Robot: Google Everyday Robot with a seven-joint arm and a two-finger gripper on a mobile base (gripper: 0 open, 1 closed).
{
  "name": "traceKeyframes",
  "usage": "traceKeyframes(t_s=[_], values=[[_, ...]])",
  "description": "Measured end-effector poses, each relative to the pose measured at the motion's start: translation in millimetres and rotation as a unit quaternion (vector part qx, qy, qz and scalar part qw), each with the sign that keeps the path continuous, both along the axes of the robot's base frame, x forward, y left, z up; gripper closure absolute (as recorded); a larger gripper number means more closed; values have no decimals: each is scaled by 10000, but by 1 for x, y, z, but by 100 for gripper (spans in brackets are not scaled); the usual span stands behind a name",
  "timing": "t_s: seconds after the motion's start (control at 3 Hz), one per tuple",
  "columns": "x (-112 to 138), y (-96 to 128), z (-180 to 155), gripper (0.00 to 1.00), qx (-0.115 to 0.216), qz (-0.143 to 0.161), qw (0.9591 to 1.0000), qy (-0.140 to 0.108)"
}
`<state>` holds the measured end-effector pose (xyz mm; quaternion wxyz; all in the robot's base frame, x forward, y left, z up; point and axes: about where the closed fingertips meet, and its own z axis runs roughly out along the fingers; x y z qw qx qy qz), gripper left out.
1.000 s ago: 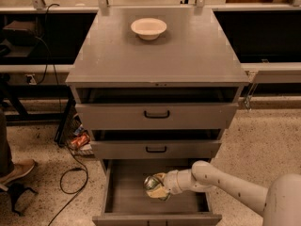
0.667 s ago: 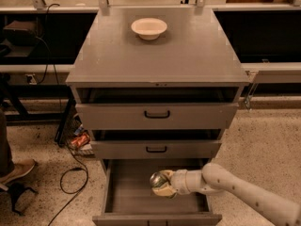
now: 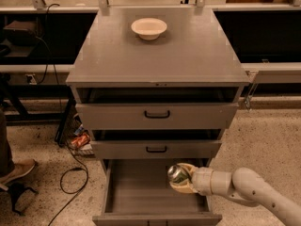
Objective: Pick green can from bottom drawer and place on counter
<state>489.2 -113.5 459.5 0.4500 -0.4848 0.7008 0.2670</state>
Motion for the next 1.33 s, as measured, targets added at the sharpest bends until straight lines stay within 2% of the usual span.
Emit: traceKeyframes(t_s=[0.33,0.67,1.33], values=[[15,-16,55,100,-269,5,9991,-312],[15,-15,55,100,-269,6,9992,-312],[16,-80,158,100,-589,-249,9921,-1077]])
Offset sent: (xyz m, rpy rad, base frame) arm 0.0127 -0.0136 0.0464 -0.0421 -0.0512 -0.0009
